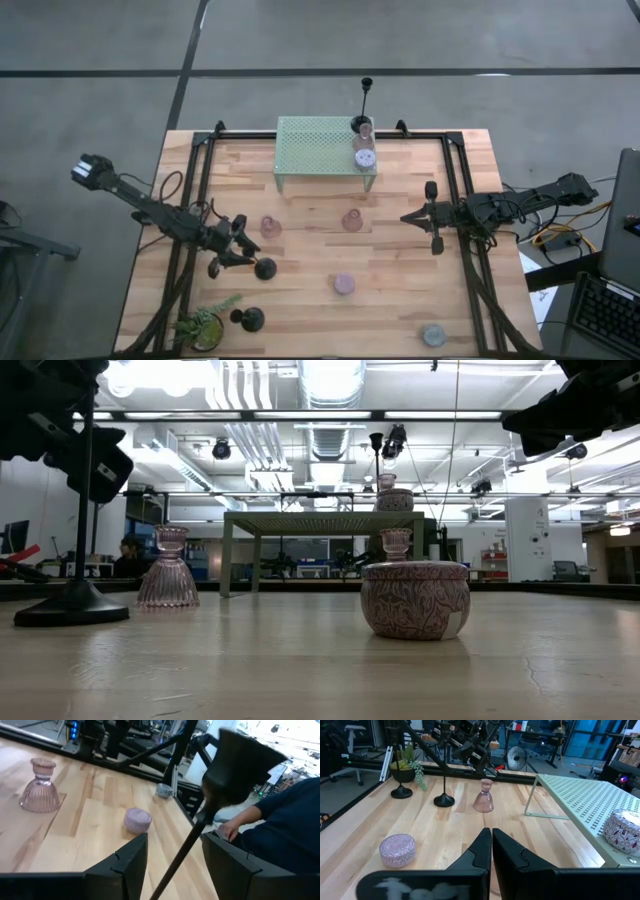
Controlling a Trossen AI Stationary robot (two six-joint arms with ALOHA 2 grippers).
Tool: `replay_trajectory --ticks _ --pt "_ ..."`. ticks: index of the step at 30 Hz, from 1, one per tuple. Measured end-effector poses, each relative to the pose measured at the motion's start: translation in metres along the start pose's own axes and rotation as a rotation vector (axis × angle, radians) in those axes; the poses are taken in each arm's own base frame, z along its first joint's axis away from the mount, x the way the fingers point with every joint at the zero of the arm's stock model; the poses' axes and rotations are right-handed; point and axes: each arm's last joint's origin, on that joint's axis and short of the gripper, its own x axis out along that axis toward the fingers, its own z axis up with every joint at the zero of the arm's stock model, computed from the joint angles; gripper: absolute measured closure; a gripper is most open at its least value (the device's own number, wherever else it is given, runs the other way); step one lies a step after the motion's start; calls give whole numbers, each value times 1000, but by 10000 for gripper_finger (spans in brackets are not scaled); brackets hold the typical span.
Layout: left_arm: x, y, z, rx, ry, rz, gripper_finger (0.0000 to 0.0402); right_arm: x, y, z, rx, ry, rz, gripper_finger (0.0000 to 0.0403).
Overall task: Pick & Place candle stick holders
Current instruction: Put the top black candle holder on the shelf
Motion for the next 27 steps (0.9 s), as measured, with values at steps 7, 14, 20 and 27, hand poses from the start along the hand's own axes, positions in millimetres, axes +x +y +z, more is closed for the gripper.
replay_trajectory --ticks 7,14,20,27 --pt "5 0 -1 6 19 8 233 0 0 0 0 0 0 394" --pt "4 0 -2 0 14 6 277 0 0 0 0 0 0 394" --pt "6 -3 7 -5 -25 11 325 0 0 0 0 0 0 394" --pt "7 -5 12 13 -49 32 379 0 0 0 0 0 0 394"
